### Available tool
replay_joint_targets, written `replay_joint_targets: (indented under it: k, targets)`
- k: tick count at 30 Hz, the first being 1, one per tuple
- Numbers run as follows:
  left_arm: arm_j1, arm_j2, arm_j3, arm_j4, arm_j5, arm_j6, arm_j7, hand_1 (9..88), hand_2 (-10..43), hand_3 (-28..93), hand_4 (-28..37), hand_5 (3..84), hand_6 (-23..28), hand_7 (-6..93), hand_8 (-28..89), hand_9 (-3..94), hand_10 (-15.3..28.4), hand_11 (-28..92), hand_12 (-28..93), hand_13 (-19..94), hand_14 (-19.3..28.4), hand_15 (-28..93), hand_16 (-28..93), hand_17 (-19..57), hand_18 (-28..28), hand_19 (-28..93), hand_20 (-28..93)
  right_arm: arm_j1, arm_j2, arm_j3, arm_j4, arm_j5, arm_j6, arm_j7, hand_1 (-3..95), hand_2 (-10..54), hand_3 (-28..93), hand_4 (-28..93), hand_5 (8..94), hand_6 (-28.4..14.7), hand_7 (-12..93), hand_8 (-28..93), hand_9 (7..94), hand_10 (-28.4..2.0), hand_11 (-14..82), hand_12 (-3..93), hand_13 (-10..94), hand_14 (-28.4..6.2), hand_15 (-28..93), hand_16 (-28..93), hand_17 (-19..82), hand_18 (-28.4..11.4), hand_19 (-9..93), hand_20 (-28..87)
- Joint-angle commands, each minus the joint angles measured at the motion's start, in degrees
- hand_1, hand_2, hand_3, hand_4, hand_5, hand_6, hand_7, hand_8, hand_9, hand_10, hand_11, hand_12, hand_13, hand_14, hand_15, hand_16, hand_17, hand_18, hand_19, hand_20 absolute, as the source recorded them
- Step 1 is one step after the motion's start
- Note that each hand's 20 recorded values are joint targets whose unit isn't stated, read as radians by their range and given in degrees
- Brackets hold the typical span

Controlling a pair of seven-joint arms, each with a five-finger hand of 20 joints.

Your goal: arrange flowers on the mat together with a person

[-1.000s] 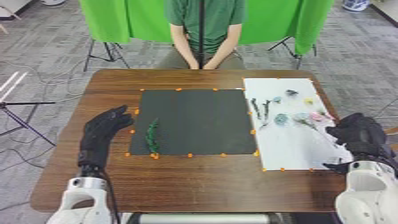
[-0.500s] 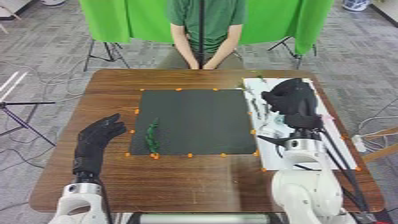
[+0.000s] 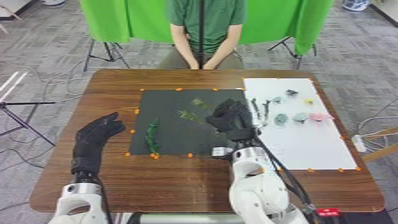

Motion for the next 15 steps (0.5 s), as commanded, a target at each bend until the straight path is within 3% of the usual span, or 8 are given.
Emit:
replay_joint_targets:
  k: [1,15]
  targets:
    - [0.94,0.3,0.22,-0.54,-0.27,0.84,-0.05,32.6,0.6,64,-16.9,52.5,4.6,18.7,-7,52.1,14.6,25,14,42,19.7,32,-2,10.1,16.2,24,22,1.37,-1.45,-3.13,1.97,-1.24,-3.64,1.98,55.9,-9.5,64,-24,84.8,1.5,27,16,93.4,-9.5,27.6,36.8,73,-12.2,68,36,30,-19.9,61,52]
    - [0.53,0.51,0.59,-0.64,-0.12,0.49,-0.71,32.6,0.6,64,-17.1,52.5,4.6,18.6,-7,52.0,14.6,25,13,42,19.6,32,-2,10.1,16.2,23,22,2.38,-2.06,-7.54,5.06,1.37,-6.99,2.38,55.1,-9.5,63,-23,85.0,1.5,27,15,93.4,-9.6,29.4,34.7,73,-12.4,69,36,30,-20.3,62,52]
